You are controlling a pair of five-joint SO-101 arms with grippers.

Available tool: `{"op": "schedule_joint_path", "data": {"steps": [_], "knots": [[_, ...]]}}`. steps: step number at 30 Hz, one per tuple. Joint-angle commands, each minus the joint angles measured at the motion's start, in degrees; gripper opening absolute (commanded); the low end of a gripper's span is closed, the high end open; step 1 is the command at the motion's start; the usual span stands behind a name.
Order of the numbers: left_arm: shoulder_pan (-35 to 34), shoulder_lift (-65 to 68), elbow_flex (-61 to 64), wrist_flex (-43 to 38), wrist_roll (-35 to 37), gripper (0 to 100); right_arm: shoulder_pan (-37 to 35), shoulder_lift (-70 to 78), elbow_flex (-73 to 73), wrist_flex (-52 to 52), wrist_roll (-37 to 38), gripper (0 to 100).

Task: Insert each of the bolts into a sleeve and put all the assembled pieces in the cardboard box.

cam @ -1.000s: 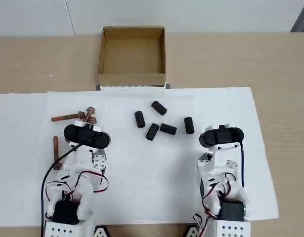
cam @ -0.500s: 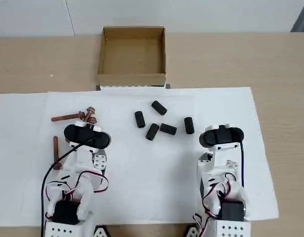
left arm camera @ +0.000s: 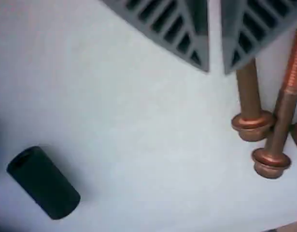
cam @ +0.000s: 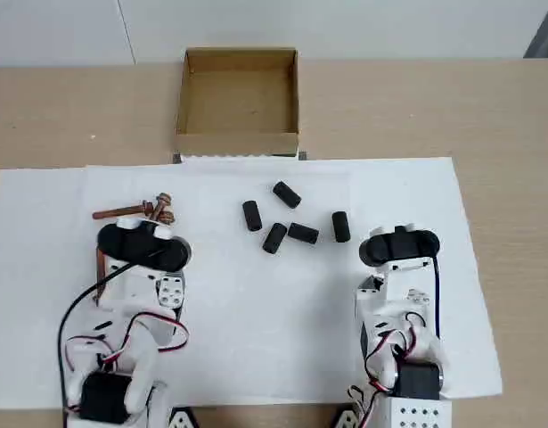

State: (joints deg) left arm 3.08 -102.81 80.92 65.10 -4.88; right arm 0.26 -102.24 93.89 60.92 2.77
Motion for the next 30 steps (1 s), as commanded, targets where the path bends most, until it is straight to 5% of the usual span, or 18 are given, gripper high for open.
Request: {"op": "schedule_joint_path", "data": {"steps": [1,17,30], "knots": [[-0.18,5.54,-8.66,2.55,-0.26,1,0.22,-0.04,-0.26,-1.1,-0.44,0.3],[-0.26,41.85,-48.92,18.11,6.33,1,0.22,-0.04,-0.26,-1.1,-0.44,0.3],[-0.35,47.65,-53.41,21.36,6.42,1,0.04,-0.04,-0.35,-1.1,-0.79,0.3]]}}
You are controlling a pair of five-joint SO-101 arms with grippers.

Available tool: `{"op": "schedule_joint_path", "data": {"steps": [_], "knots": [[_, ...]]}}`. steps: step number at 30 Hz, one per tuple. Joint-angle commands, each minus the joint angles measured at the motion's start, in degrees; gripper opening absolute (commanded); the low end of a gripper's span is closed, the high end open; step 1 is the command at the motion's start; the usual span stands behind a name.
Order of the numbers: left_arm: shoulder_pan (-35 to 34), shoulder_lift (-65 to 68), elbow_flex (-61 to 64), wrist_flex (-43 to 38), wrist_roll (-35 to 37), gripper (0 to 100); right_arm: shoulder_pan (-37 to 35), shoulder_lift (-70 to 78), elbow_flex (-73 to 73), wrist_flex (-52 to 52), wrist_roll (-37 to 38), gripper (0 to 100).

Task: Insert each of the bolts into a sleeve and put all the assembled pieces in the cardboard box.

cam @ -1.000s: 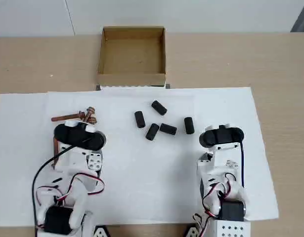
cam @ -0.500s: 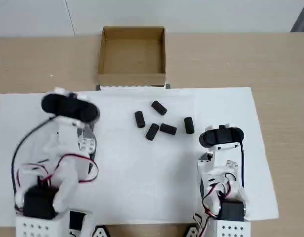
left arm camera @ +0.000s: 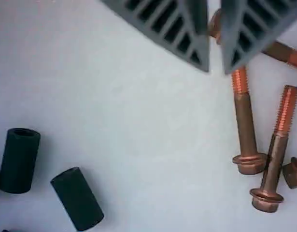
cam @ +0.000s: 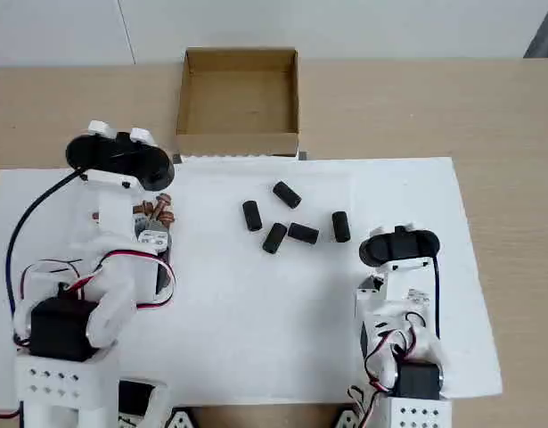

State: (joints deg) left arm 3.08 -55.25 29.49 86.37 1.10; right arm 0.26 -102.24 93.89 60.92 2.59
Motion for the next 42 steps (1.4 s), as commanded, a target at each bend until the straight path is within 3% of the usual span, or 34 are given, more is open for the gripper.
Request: {"op": "schedule_joint_path", "data": {"steps": [1,10,13,25,30,42], "knots": [[-0.35,0.09,-1.98,0.18,0.44,1,0.13,-0.04,-0.62,-1.1,-0.62,0.3],[-12.22,4.75,-2.24,-0.18,0.09,1,0.04,0.92,-17.58,5.85,4.13,0.4],[-12.84,7.12,-2.33,-0.26,0.09,1,0.04,3.74,-23.03,5.93,4.92,0.4],[-13.01,13.36,-1.89,-5.1,-0.44,1,0.04,42.86,-47.47,5.93,4.66,0.4],[-12.92,19.08,-1.89,-1.41,-10.55,1,-0.31,53.93,-54.51,5.85,5.1,0.4],[-18.02,34.9,-3.91,-6.77,-6.07,1,-14.9,78.37,-66.29,5.93,4.66,0.5]]}}
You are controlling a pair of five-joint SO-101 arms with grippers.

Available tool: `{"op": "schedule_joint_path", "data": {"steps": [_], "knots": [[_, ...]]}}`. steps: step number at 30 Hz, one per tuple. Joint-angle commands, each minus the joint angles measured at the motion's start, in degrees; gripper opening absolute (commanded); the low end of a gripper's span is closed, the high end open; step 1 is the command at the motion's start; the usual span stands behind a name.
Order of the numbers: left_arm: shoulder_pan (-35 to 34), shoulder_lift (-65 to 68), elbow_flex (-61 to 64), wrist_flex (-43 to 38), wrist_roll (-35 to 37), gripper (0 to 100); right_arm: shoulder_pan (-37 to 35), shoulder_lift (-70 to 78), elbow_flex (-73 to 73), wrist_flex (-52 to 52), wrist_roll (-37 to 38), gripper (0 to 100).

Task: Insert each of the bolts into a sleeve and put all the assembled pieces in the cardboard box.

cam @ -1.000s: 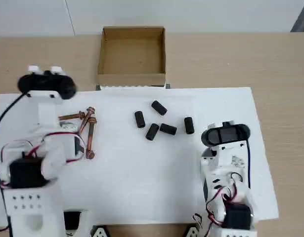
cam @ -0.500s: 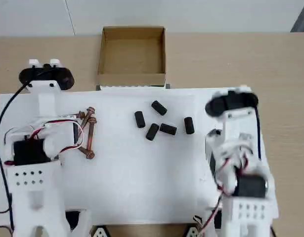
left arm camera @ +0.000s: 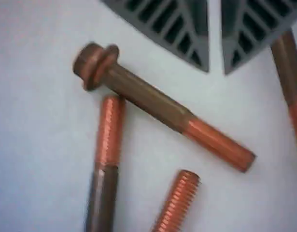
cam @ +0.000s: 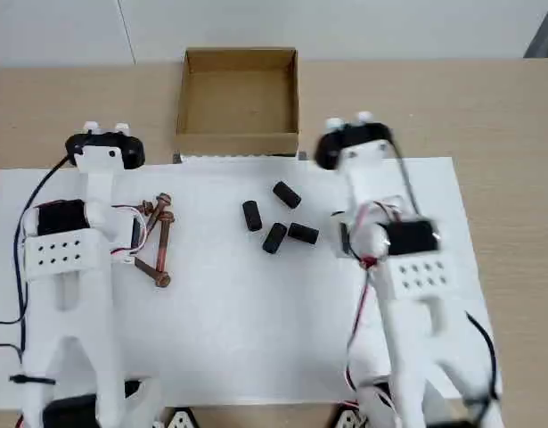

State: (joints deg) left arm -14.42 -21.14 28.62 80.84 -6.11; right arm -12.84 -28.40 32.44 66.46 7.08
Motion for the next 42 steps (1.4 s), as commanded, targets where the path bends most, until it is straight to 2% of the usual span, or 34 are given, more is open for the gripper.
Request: {"op": "schedule_joint_path", "data": {"steps": [1,6,12,16,25,32,42], "knots": [[-0.44,1.32,-3.38,-1.23,1.49,1,-2.15,6.55,-5.98,0.4,0.18,0.5],[-0.35,3.6,-4.7,-1.23,1.58,1,-2.33,15.78,-12.04,0.75,0.18,1.4],[-0.18,4.22,-4.53,-1.23,2.11,1,-2.33,24.66,-21.8,7.69,0.62,9.9],[-0.09,4.22,-4.44,-1.23,3.34,1,-2.24,29.67,-26.9,9.8,0.62,10.4],[5.01,4.22,-4.35,-0.97,3.69,1,-0.31,39.16,-34.73,9.89,0.7,10.6],[5.19,4.22,-4.35,-1.05,3.69,1,2.68,43.47,-38.77,14.37,2.99,17.7],[5.36,4.31,-4.35,-1.23,3.78,1,2.24,43.91,-39.91,16.66,2.81,17.7]]}}
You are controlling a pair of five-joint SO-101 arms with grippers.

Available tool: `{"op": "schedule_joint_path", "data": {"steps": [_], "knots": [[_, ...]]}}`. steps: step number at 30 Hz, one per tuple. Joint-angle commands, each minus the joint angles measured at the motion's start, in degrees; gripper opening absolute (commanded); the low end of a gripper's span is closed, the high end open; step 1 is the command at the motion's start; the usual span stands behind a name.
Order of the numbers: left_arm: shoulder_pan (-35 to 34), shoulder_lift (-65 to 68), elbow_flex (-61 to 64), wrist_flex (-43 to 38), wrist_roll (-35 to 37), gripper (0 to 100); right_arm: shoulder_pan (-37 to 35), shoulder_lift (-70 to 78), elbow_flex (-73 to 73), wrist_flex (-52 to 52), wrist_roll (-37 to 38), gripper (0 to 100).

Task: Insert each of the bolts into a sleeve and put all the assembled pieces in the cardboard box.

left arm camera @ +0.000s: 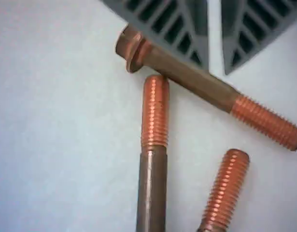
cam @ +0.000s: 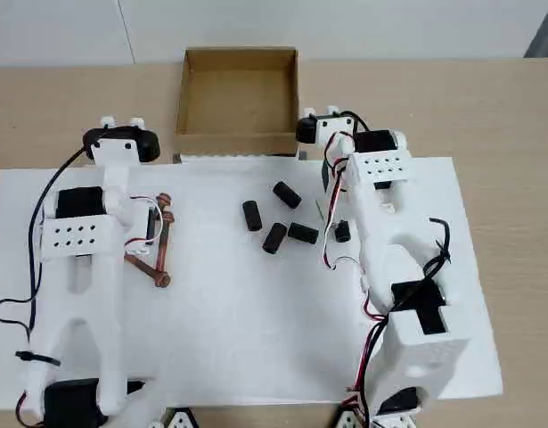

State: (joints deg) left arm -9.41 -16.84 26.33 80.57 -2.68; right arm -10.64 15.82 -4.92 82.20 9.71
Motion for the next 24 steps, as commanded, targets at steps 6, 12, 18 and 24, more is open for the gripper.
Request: {"op": "schedule_joint_path", "data": {"steps": [6,12,18,24], "knots": [[0.35,0.0,-2.07,-0.97,0.44,1,-0.31,0.04,-2.2,0.66,-0.09,17.7],[0.35,0.0,-2.07,-0.97,0.44,1,-2.07,2.59,-2.2,-0.4,-0.09,17.7],[0.35,0.0,-2.07,-0.97,0.18,1,-1.71,6.2,-2.46,-1.54,-0.18,17.6],[0.35,0.0,-2.07,-0.97,0.18,1,-1.71,6.9,-2.29,-2.59,-0.18,3.4]]}}
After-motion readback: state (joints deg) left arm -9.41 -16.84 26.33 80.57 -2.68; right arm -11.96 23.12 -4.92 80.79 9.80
